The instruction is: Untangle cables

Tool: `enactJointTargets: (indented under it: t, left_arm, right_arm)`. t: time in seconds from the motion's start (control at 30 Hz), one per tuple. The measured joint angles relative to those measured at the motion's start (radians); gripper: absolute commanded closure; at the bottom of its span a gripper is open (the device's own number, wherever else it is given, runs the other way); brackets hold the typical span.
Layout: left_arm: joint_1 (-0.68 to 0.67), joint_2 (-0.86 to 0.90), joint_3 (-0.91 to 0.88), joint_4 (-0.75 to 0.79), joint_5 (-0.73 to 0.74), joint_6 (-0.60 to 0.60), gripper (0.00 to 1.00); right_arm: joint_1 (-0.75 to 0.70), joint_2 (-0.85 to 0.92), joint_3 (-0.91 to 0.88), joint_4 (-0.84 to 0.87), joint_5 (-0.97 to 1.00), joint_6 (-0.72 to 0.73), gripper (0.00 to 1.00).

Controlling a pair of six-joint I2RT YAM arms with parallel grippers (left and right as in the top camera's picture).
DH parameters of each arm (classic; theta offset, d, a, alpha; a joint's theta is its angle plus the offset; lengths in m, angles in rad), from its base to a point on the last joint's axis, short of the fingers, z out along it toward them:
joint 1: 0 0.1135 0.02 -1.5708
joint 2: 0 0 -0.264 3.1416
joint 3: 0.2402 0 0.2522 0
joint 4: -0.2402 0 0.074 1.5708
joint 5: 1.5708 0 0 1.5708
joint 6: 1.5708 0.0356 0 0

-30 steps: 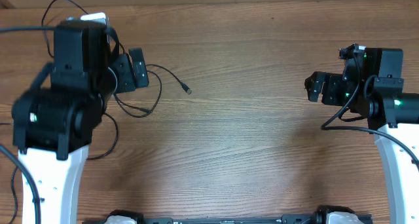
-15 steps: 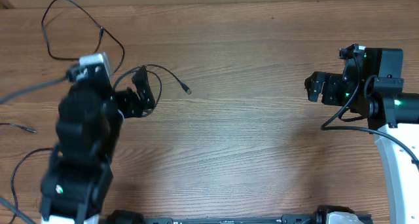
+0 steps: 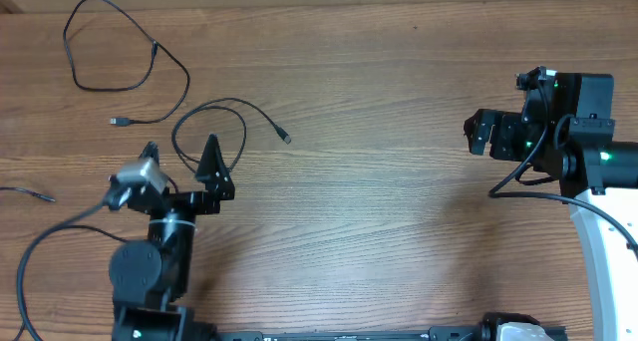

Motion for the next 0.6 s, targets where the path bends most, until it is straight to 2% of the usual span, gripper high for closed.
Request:
enactJointTargets:
  t: [0.37, 0.5, 0.6]
  left_arm:
    - [0.053, -0.255, -0.339, 0.285, -0.005, -0.018, 0.00]
    - [0.053, -0.344, -0.413, 0.294, -0.032, -0.038, 0.00]
    - [0.053, -0.389, -0.430, 0.240, -0.044, -0.043, 0.00]
  right_arm:
    - [0.000, 0.000, 0.000, 0.000, 0.000, 0.000, 0.00]
    - [0.000, 0.000, 0.000, 0.000, 0.000, 0.000, 0.00]
    - [0.000, 0.000, 0.000, 0.000, 0.000, -0.001, 0.00]
